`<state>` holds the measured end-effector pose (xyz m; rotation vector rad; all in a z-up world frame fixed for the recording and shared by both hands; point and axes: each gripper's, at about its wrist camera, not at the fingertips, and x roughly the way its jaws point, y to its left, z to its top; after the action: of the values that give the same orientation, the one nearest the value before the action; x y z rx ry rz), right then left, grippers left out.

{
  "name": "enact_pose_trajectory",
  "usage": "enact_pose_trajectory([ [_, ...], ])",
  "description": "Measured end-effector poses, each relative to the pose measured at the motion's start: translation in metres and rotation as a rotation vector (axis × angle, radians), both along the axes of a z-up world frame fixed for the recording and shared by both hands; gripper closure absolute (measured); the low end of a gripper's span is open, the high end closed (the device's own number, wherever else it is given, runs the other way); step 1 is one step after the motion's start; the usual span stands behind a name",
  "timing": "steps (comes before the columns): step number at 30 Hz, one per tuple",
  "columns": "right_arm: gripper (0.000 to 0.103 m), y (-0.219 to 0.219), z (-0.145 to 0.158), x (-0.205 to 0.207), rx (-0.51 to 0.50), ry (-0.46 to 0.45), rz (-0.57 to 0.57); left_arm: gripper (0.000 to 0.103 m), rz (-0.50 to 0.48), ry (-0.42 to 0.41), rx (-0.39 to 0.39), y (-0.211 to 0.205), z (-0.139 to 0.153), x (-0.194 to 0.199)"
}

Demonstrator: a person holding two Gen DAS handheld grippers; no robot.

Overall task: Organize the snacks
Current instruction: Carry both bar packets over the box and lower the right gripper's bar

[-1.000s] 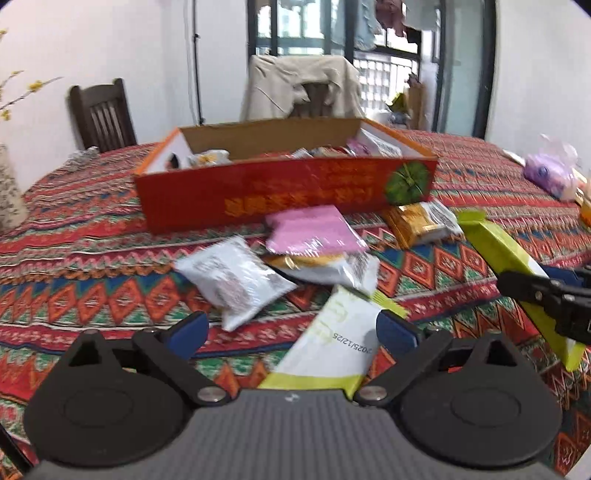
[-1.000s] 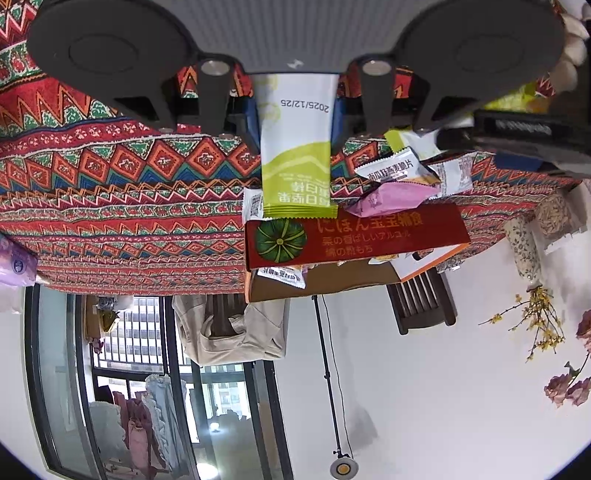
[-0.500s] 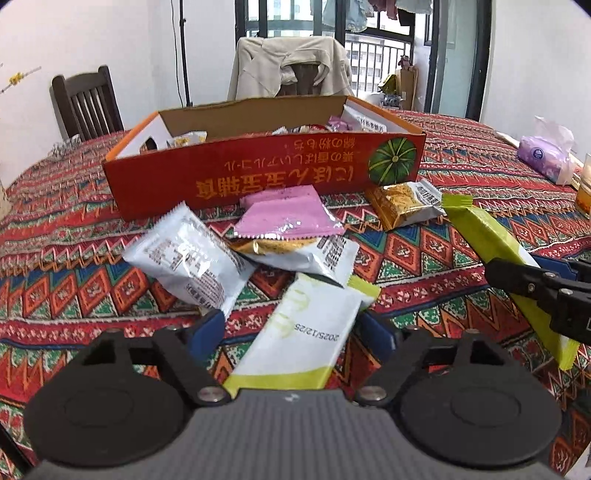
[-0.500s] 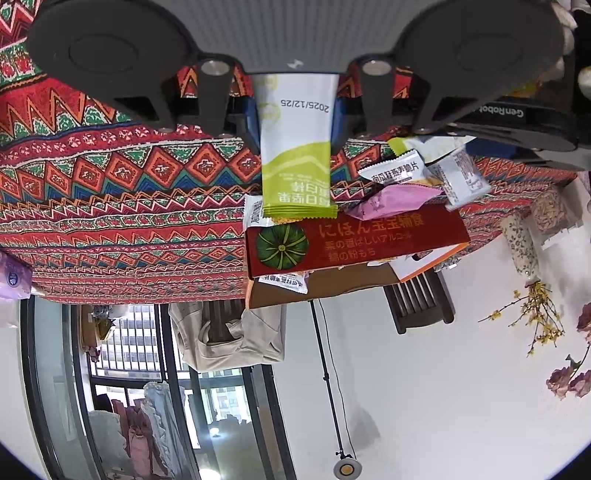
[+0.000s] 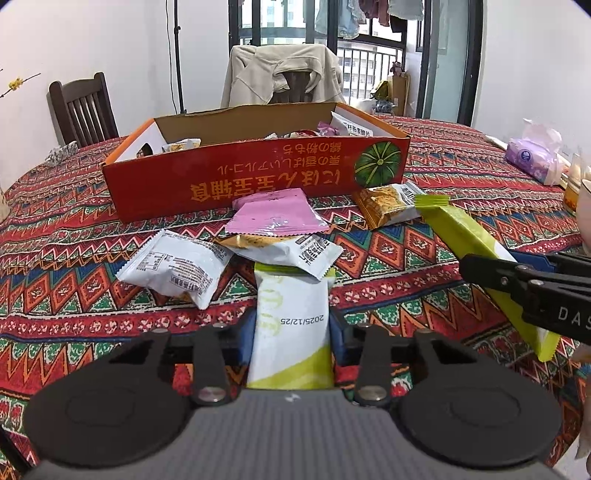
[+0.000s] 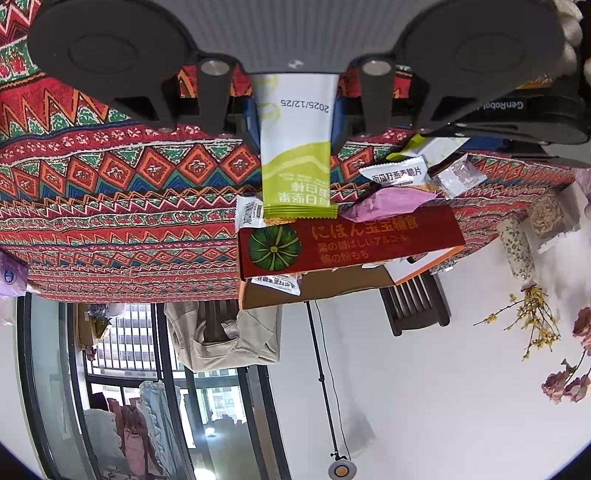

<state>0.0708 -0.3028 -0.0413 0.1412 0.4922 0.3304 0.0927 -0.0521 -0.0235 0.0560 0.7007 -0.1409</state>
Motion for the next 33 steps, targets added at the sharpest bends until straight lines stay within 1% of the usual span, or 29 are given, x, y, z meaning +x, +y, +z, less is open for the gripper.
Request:
enact_pose_trajectory([
  [4, 0.066, 0.002, 0.001, -0.001, -0.003, -0.005, 0.001, 0.064, -0.002, -0.013, -0.001, 0.000, 0.002, -0.003],
  [13, 0.066, 0.006, 0.010, -0.004, -0.011, -0.036, 0.003, 0.064, -0.004, -0.070, -0.018, 0.008, 0.021, -0.012],
  [19, 0.066, 0.010, 0.020, -0.003, -0.026, -0.067, 0.003, 0.064, -0.004, -0.143, -0.037, 0.013, 0.043, -0.015],
  [29, 0.066, 0.023, 0.040, 0.013, -0.043, -0.110, 0.001, 0.064, 0.010, -0.222, -0.069, 0.020, 0.072, 0.005],
  [33, 0.066, 0.027, 0.053, 0.026, -0.044, -0.138, -0.006, 0.064, 0.016, -0.253, -0.079, 0.023, 0.084, 0.021],
])
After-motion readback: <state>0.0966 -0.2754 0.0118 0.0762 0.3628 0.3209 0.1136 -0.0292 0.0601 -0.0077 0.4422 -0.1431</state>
